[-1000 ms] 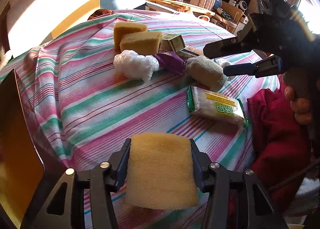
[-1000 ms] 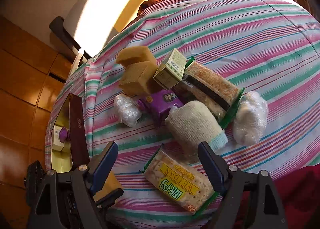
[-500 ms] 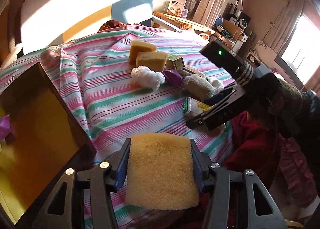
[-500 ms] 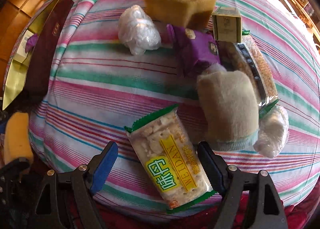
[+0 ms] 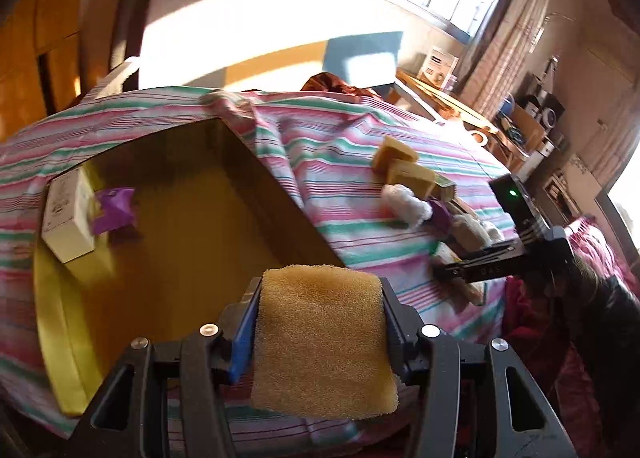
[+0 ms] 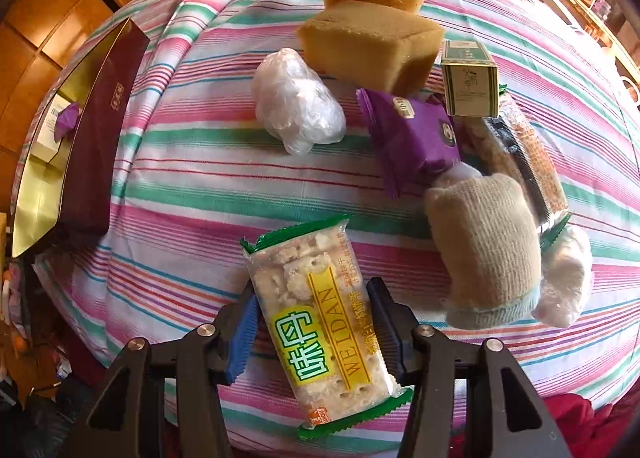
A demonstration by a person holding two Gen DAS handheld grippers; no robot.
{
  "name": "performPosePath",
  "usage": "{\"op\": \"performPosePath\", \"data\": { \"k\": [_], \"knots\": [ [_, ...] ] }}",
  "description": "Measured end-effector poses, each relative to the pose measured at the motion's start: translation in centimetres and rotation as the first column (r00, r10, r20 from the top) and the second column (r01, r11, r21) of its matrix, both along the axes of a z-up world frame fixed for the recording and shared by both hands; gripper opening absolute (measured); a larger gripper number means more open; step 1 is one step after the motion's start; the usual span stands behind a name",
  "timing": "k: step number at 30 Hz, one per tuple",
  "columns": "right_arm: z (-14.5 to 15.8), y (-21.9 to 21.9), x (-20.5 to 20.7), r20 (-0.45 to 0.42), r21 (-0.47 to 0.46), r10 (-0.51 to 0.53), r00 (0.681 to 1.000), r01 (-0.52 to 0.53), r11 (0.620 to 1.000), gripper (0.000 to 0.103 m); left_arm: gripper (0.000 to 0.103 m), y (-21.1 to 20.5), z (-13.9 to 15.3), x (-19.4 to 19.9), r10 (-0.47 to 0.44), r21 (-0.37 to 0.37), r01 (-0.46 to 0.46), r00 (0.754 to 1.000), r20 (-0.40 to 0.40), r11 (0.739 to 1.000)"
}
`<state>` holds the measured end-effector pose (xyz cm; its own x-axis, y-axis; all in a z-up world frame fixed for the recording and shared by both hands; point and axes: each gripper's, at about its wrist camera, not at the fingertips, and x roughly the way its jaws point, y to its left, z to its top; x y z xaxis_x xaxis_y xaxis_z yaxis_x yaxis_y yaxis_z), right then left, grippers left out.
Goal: Organize objects
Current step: 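Carry the sponge cake into the tray and release it with the left tool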
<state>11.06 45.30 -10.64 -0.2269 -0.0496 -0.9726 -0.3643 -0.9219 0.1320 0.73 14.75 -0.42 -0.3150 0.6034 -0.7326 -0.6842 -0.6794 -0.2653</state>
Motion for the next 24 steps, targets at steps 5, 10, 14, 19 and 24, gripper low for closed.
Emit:
{"op": "performPosePath", "data": {
  "k": [5,10,14,19,24],
  "knots": [
    [-0.3,0.3,0.4,-0.012,0.013,0.001,1.0,-0.001,1.0,0.054,0.055,-5.0,-1.0,-4.7,0.191,-0.081,-0.191,0.982,0.0,0.978],
    [-0.5,-0.1,0.2,-0.011,0.028,0.011,1.0,-0.01,1.0,0.056,0.055,-8.2,-3.4,-9.2,0.34,-0.145,-0.329,0.939,0.058,0.933],
    [-0.6,0.1,0.4,-0.019,0.031,0.007,1.0,-0.007,1.0,0.056,0.055,-8.7,-4.9,-11.5,0.403,-0.202,-0.385,0.913,0.057,0.901],
    [-0.7,0.3,0.7,-0.027,0.048,0.015,1.0,-0.014,0.999,0.056,0.056,-9.2,-6.0,-13.7,0.467,-0.263,-0.449,0.884,0.009,0.854],
    [-0.8,0.8,0.9,-0.029,0.049,0.016,0.999,-0.014,0.999,0.056,0.064,-9.1,-6.5,-14.5,0.479,-0.295,-0.474,0.876,-0.058,0.83]
  ]
}}
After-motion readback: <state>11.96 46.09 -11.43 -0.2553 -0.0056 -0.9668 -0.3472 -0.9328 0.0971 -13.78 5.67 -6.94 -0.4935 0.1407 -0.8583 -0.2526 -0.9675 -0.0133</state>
